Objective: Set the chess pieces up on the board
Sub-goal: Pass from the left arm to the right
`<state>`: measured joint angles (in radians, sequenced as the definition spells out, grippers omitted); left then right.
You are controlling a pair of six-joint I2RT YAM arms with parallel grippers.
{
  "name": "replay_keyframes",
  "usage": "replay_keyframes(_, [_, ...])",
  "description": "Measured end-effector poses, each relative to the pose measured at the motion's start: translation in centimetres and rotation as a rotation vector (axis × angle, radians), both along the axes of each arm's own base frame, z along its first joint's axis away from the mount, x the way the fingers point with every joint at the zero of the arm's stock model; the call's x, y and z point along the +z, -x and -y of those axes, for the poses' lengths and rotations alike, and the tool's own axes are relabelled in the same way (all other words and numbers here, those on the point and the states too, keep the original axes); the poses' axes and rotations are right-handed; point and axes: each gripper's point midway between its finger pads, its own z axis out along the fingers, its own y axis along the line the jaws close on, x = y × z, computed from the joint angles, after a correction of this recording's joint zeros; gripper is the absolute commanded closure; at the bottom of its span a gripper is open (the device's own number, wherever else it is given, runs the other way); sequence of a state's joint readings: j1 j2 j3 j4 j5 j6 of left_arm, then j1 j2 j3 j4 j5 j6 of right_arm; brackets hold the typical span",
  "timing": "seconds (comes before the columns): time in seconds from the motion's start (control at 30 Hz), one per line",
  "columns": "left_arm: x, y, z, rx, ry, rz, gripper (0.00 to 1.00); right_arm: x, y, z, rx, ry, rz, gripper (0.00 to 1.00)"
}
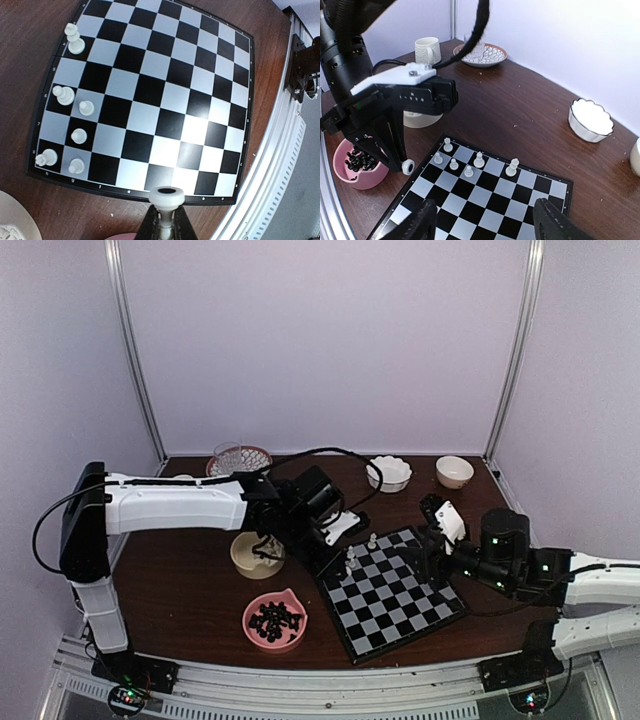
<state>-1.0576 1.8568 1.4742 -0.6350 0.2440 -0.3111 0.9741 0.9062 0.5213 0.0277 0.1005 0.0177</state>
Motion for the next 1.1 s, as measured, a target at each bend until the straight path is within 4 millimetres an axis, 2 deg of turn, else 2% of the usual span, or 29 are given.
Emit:
replay_keyframes(0.1, [-0.6,0.4,0.4,-0.021,-0.018,-0.021,0.97,-0.1,0.6,1.0,-0.002,-0.037,0.033,0.28])
replay_keyframes(0.2, [-0.3,0.5,0.7,-0.040,-0.022,-0.026,0.97,-0.5,0.7,1.3,-0.001,-0.051,0.057,0.20])
replay_keyframes(0.4, [1.8,0.4,1.5,-0.089,0.009,0.005,0.97,-0.2,0.5,0.9,0.009,-0.065,0.093,0.10])
replay_keyframes(0.57, [1.7,0.5,1.6,-0.115,0.004,0.006,0.97,0.3,0.6,0.5,0.032,-0.082,0.110,0.01])
replay_keyframes(0.8, [0.7,0.9,1.3,-0.130,-0.027,-0.022,0.97,0.5,1.2,-0.2,0.082,-0.096,0.111,0.00])
replay_keyframes(0.97, [0.7,1.1,1.2,-0.137,-0.030,-0.030,0.97,-0.3,1.7,-0.9,0.133,-0.072,0.093,0.01])
replay_keyframes(1.1, [0.8,1.4,1.2,-0.145,-0.024,-0.045,0.97,-0.9,2.2,-1.2,0.169,-0.044,0.087,0.07])
